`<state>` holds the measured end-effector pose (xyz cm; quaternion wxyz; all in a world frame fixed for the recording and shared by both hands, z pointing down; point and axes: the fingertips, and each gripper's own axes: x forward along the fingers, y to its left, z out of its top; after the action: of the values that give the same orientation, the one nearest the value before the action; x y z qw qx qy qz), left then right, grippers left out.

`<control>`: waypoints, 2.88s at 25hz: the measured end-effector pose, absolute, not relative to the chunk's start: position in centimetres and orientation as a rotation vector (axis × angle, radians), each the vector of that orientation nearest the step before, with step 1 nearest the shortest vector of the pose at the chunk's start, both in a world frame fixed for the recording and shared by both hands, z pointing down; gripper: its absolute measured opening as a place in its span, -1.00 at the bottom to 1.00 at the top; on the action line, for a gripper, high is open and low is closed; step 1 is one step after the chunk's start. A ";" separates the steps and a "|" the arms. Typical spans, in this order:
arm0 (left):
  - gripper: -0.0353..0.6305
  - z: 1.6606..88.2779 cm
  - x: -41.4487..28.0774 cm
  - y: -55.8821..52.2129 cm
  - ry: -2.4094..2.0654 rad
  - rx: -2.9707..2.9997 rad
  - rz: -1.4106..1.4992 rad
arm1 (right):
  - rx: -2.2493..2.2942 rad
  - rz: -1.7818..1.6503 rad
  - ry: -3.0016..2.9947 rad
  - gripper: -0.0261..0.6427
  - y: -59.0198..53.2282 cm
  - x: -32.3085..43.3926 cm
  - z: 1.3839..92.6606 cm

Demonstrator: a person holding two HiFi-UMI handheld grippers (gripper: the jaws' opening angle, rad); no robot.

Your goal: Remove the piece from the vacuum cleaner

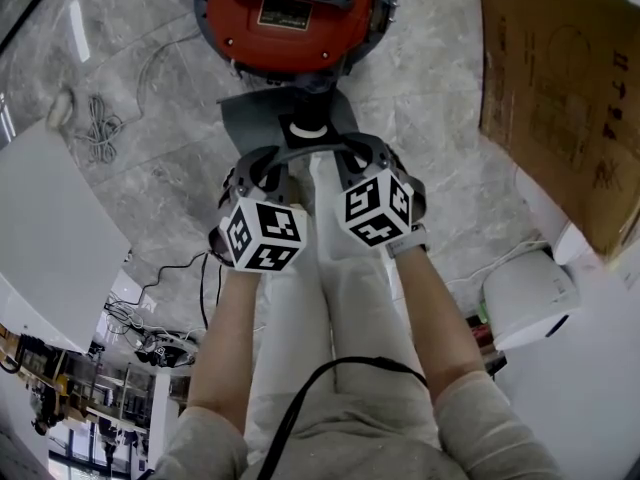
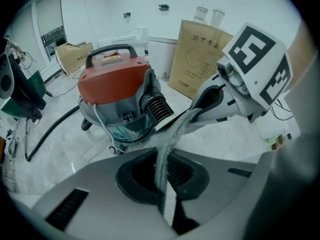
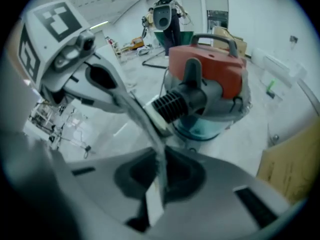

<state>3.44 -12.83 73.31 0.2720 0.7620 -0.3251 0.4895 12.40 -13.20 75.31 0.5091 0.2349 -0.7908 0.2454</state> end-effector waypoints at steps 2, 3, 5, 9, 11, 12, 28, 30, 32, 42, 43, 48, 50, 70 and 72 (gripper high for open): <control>-0.79 73.6 3.4 -12.7 -0.878 2.049 1.313 | 0.569 0.540 -1.902 -0.84 -13.3 12.5 74.8; -0.79 73.9 3.3 -12.7 -0.877 2.047 1.311 | 0.565 0.489 -1.903 -0.84 -13.4 12.5 74.3; -0.80 74.6 3.0 -12.8 -0.869 2.031 1.304 | 0.548 0.382 -1.912 -0.84 -13.5 12.3 73.4; -0.79 76.1 2.7 -12.7 -0.858 1.988 1.277 | 0.531 0.284 -1.930 -0.84 -13.3 11.8 72.3; -0.79 76.1 2.7 -12.7 -0.864 1.997 1.297 | 0.538 0.295 -1.933 -0.84 -13.1 11.8 72.3; -0.79 76.0 2.7 -12.6 -0.865 2.000 1.308 | 0.540 0.307 -1.933 -0.84 -12.9 11.9 72.5; -0.80 69.5 -0.2 -9.3 -0.936 2.082 1.280 | 0.563 0.288 -2.025 -0.84 -9.7 9.0 66.8; -0.80 67.3 -0.6 -8.5 -0.938 2.097 1.262 | 0.569 0.294 -2.035 -0.84 -8.8 8.6 64.7; -0.80 65.0 -1.0 -7.6 -0.939 2.100 1.219 | 0.574 0.295 -2.047 -0.84 -7.8 8.2 62.5; -0.79 52.9 -1.9 -5.1 -0.946 2.198 1.025 | 0.636 0.259 -2.146 -0.84 -6.1 6.9 50.7; -0.80 51.8 -2.1 -4.9 -0.940 2.210 1.010 | 0.632 0.274 -2.157 -0.84 -5.7 6.7 49.6; -0.79 46.2 -2.5 -3.2 -0.911 2.239 0.949 | 0.608 0.325 -2.198 -0.84 -3.7 6.2 44.2; -0.79 44.5 -2.4 -2.7 -0.901 2.250 0.922 | 0.610 0.344 -2.216 -0.84 -3.2 6.2 42.4; -0.79 32.3 -1.4 -0.5 -0.819 2.316 0.636 | 0.679 0.405 -2.347 -0.84 0.1 6.5 30.5; -0.79 31.7 -1.1 -0.5 -0.814 2.325 0.616 | 0.693 0.399 -2.352 -0.84 0.1 6.7 29.8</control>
<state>-1.11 -0.53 31.70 0.2967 0.8743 -0.3063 0.2318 6.74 0.10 29.84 0.3227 0.2640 -0.8962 0.1518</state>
